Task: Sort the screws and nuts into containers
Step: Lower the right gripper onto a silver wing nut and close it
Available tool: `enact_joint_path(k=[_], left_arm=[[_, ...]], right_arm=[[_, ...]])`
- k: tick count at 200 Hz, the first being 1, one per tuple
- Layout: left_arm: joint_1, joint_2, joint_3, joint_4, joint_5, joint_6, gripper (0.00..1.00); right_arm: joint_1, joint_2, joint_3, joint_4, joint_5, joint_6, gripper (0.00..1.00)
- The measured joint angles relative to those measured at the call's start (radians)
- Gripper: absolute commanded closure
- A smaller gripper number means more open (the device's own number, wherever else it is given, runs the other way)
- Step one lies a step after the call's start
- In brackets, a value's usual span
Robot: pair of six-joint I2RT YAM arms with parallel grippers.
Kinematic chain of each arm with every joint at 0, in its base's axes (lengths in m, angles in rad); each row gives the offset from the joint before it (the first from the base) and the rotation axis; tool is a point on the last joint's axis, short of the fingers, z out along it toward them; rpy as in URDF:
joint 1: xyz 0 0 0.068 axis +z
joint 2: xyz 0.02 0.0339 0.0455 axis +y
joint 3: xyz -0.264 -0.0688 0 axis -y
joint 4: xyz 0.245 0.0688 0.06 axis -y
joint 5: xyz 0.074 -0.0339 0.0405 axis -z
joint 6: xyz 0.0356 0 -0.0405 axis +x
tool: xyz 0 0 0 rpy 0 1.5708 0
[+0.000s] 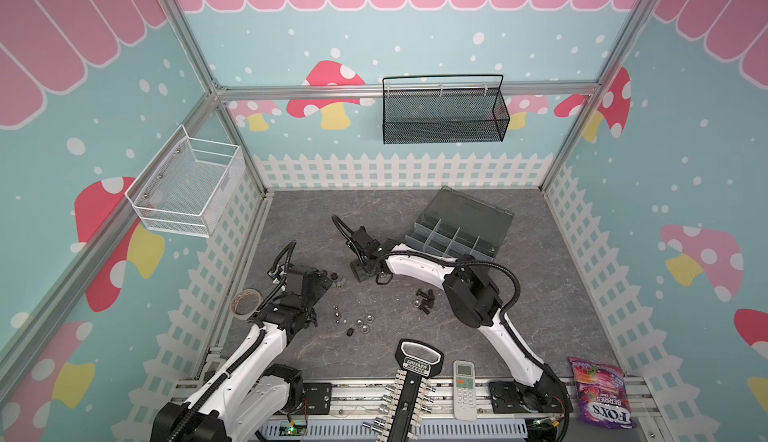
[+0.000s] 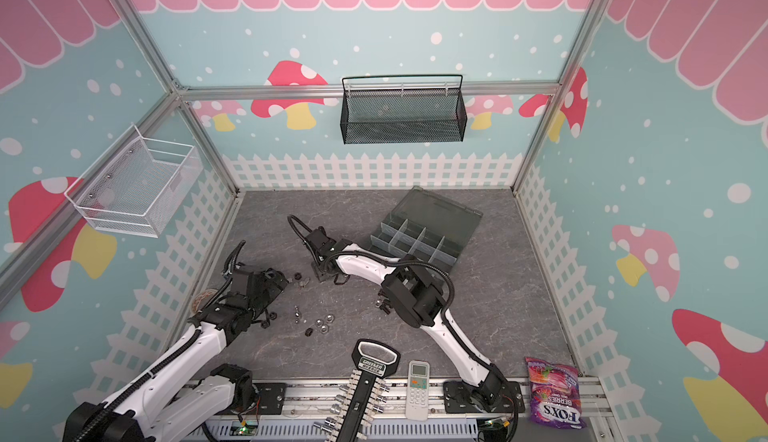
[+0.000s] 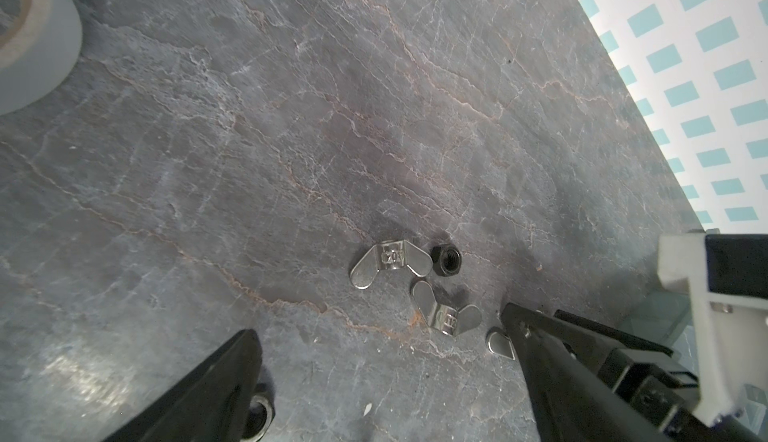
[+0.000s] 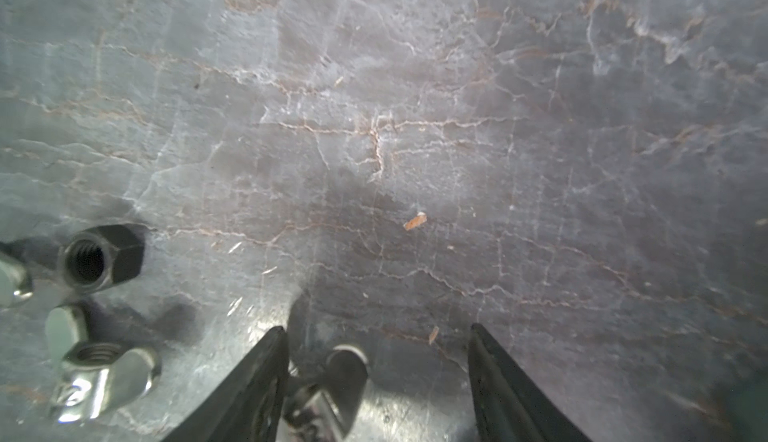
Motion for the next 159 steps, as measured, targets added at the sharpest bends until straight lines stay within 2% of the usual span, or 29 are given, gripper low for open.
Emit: enact_joint_path(k=[42,86,113,159], left_arm=[[0.0,0.0,0.0,0.0,0.0,0.0,0.0],[0.004,0.0,0.0,0.0,0.001,0.0,0.0],[0.005,0.0,0.0,0.0,0.003,-0.002,0.0],[0.006,0.0,-0.001,0.001,0.008,-0.004,0.0]], right_arm=[[0.024,0.0,0.0,-0.019,0.028,-0.01,0.36],[0.04,-0.011,-0.026,-0.002,0.023,-0.011,0.49],[0.041,-0.027,-0.054,0.012,0.021,-0.011,0.61],[0.042,-0.028,-0.06,0.024,0.018,-0.016,0.76]])
